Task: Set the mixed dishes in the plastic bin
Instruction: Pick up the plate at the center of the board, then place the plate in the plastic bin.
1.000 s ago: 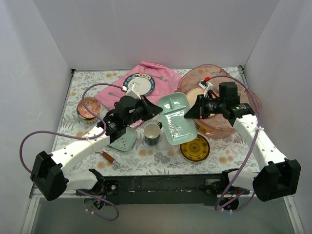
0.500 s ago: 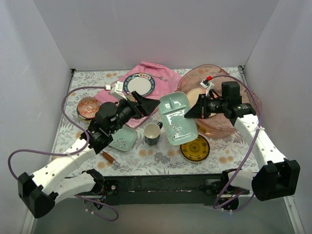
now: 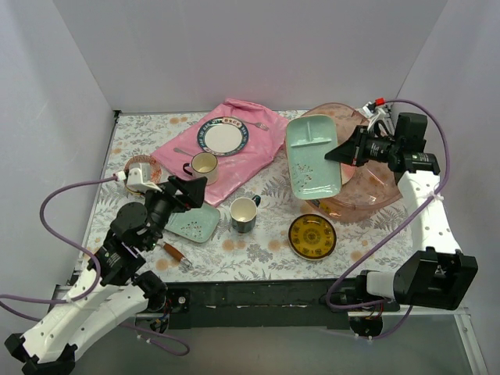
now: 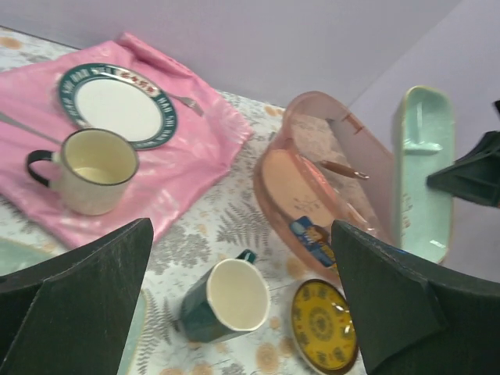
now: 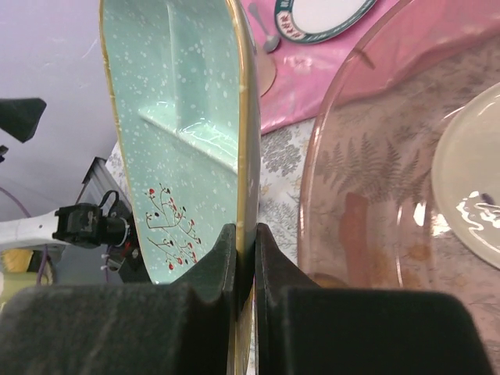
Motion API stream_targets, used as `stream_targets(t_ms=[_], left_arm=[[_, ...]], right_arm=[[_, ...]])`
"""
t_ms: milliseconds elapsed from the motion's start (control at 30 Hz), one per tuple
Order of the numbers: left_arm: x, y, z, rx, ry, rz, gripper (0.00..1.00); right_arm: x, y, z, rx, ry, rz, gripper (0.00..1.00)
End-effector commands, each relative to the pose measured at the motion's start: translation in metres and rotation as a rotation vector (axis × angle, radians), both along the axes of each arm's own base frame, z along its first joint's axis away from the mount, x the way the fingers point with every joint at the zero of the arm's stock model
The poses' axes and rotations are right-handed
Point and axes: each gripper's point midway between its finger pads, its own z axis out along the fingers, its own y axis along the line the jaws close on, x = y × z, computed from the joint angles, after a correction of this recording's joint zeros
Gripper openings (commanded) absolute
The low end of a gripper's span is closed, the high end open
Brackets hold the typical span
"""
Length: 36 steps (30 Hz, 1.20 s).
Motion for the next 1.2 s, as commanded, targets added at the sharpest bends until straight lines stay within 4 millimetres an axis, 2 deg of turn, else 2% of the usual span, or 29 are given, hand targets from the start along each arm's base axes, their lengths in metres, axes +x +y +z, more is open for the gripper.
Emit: stream_targets(t_ms=[0, 100, 267, 567, 1167], left_arm=[[-0.005, 0.039, -0.033, 0.152, 0.007, 0.127, 0.98], [-0.01, 0.047, -0.04, 0.171, -0.002, 0.138, 0.98], [-0.011, 0.05, -0.065, 0.216, 0.028, 0.144, 0.98], [-0.003, 0.046, -0.075, 0.274, 0.049, 0.145, 0.98], [-0.002, 0.042, -0.079, 0.291, 0.062, 0.131, 0.98]], right_arm=[[0.016, -0.012, 0.043, 0.017, -0.155, 0.026, 0.01], [0.031, -0.024, 0.042, -0.001, -0.153, -0.013, 0.01], [0.051, -0.039, 0.041, -0.025, -0.161, -0.057, 0.01], [0.081, -0.054, 0.038, -0.046, -0.153, -0.106, 0.01], [0.118, -0.072, 0.002, -0.077, -0.08, -0.13, 0.01]])
